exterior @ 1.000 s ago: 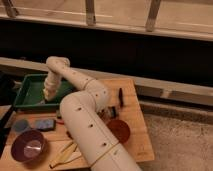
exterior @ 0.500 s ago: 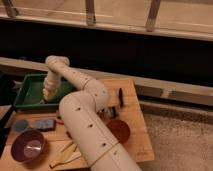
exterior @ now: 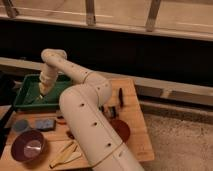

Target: Place fork in plastic cup

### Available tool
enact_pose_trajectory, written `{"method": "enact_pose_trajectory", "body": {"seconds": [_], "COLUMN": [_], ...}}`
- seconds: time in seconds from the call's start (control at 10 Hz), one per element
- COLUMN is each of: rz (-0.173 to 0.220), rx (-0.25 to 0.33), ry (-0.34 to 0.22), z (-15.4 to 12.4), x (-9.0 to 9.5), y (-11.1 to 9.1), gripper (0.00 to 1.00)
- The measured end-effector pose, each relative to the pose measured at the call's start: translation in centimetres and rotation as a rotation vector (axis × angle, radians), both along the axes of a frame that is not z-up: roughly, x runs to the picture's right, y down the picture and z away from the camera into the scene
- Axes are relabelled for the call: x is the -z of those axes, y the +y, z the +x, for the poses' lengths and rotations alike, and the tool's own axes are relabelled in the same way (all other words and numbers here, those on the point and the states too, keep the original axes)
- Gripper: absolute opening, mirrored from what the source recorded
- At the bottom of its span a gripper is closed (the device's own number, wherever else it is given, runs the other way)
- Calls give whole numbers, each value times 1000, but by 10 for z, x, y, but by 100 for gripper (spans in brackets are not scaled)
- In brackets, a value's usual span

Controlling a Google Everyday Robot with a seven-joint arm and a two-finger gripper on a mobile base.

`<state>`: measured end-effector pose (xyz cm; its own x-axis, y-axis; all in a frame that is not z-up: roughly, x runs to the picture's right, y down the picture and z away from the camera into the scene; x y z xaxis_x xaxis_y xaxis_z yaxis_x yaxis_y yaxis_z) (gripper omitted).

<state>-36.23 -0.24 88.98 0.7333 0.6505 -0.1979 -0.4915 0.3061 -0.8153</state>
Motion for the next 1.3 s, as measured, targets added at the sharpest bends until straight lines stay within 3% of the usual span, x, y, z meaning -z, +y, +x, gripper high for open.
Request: {"method": "enact_pose_trajectory", "body": {"seconds": [0.5, 0.9, 1.3], "rz": [77, 134, 178], "rx": [-33, -66, -56], "ry": [-26, -82, -137], "z": [9, 11, 3], "x": [37, 69, 96], "y": [-37, -64, -76], "gripper": [0, 0, 0]}}
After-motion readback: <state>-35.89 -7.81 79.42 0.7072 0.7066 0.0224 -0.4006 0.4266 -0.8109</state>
